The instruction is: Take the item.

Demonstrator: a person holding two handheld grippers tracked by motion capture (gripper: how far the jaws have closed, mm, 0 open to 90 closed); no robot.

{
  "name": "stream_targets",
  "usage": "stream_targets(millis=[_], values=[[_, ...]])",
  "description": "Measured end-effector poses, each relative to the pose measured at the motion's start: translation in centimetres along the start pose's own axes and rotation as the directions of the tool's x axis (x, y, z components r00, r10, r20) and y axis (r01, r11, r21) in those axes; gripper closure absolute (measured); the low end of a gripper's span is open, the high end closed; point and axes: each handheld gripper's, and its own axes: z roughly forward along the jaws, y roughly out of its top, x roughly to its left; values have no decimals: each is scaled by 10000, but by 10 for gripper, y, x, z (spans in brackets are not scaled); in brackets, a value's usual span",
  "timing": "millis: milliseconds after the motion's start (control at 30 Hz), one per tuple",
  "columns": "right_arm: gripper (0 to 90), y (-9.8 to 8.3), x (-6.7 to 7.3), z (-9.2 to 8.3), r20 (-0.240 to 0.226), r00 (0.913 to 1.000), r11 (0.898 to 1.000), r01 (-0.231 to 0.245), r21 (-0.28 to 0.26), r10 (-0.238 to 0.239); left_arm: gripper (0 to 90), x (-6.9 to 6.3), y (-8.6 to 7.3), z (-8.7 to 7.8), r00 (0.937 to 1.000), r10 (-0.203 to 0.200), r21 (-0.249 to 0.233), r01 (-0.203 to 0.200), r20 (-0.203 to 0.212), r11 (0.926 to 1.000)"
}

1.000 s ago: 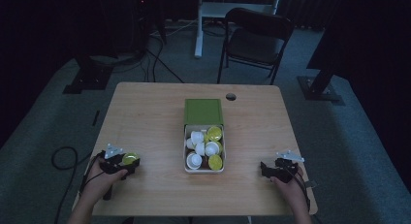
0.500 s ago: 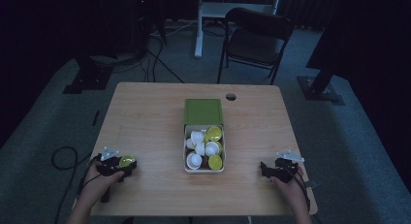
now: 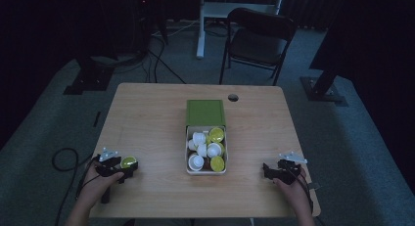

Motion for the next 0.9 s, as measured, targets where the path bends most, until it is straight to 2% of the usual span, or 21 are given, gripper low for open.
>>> stream_targets(millis=[33, 133, 233, 367, 433, 533, 667, 733, 900], values=[[117, 0, 0, 0, 0, 10000, 10000, 0, 0, 0, 162, 0, 1, -1, 10000, 84, -50, -84, -30, 10000], [117, 0, 0, 0, 0, 10000, 10000, -1, -3, 1, 136, -3, 5, -5, 9998, 222, -256, -223, -24, 9994], [117, 0, 0, 0, 1, 10000, 10000, 1, 3, -1, 102, -5, 8, -8, 9985, 467, -444, -480, -299, 9979], [117, 0, 0, 0, 1, 10000, 10000, 4, 0, -4, 100, -8, 13, -10, 9974, 598, -646, -623, -402, 9960], [117, 0, 0, 0, 3, 10000, 10000, 7, 10, -7, 91, -11, 15, -11, 9975, 625, -701, -646, -323, 9954], [117, 0, 0, 0, 0, 10000, 10000, 5, 0, -5, 82, -17, 18, -12, 9956, 853, -968, -886, -386, 9914], [117, 0, 0, 0, 0, 10000, 10000, 7, 1, -7, 74, -26, 23, -13, 9937, 1090, -1157, -1114, -268, 9870], [117, 0, 0, 0, 2, 10000, 10000, 9, 2, -9, 2, -32, 25, -13, 9938, 1111, -1384, -1102, -8, 9842], [117, 0, 0, 0, 0, 10000, 10000, 9, 1, -9, 2, -46, 30, -13, 9886, 1463, -1671, -1382, 369, 9762]])
